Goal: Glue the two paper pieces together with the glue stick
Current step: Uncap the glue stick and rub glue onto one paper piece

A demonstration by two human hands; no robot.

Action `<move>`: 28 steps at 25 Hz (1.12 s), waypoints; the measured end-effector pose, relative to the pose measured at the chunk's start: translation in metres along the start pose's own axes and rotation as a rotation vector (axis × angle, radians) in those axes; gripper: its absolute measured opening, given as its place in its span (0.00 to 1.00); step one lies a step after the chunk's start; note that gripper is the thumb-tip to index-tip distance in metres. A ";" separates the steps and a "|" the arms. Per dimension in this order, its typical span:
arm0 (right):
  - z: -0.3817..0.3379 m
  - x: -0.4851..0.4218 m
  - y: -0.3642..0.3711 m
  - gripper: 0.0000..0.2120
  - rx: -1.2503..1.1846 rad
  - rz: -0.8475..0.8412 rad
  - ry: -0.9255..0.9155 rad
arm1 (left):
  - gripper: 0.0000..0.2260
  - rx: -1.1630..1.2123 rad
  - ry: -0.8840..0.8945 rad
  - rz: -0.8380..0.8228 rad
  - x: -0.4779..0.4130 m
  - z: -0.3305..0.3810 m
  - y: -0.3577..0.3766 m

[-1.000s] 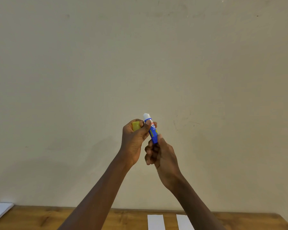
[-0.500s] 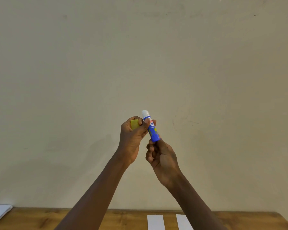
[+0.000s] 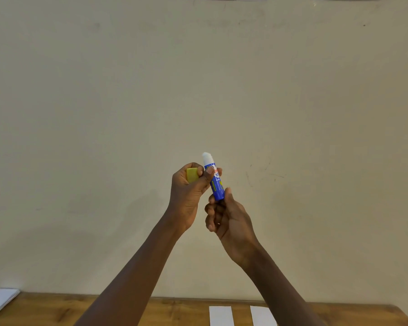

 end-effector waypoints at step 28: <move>0.006 -0.001 0.002 0.07 0.464 0.312 -0.356 | 0.10 -0.089 0.016 0.009 0.000 0.003 0.000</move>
Point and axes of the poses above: each hand's wrist, its own x-axis away from the middle knuckle, its own y-axis out of the palm, z = x × y, the point moved 1 cm from there along -x, towards the middle knuckle, and after that the axes turned 4 degrees about x, right-handed, at the moved point
